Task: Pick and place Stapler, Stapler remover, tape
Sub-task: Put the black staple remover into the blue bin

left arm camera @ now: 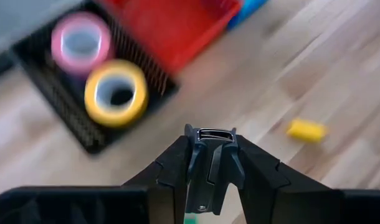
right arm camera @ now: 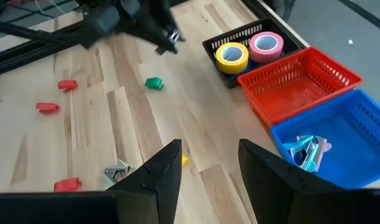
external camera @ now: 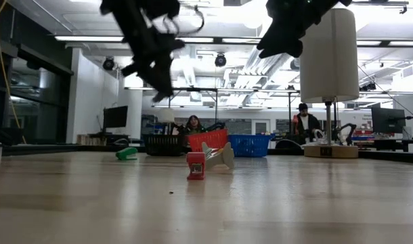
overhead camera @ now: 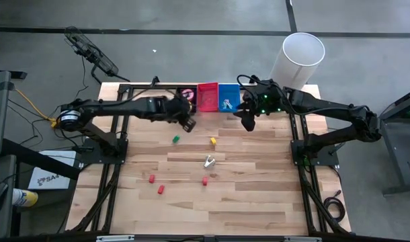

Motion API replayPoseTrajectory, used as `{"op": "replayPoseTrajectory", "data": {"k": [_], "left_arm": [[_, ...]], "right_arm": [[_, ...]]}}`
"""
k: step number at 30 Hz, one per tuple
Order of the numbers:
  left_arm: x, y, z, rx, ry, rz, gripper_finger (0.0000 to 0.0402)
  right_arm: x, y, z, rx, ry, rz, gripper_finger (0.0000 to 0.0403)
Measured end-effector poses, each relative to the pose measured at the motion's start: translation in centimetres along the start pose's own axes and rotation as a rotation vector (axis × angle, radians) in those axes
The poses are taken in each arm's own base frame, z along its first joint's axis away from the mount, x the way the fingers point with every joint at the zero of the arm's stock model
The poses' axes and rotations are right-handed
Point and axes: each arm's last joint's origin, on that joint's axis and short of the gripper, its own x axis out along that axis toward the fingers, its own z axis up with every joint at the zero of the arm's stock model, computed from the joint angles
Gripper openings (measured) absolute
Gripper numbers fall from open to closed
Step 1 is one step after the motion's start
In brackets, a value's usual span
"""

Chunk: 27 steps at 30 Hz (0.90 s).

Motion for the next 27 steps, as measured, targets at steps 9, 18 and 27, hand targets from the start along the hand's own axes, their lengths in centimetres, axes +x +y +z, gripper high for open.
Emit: {"op": "replayPoseTrajectory", "data": {"k": [9,18,27], "left_arm": [[-4.7,-1.8,5.7,0.164,-0.258,-0.118,0.0096],[-8.0,-3.2,9.0,0.284,-0.495,-0.331,0.0096],[-9.5,-4.2,10.3,0.345,-0.648,-0.569,0.0096]], "right_arm": [[0.0,0.3,0.7,-0.038,-0.063,0.070,0.0149],[-0.3,0.8,2.2,-0.073,-0.214,0.178,0.0149],[-0.8,1.1,3.6,-0.104,-0.374,0.197,0.0153]]}}
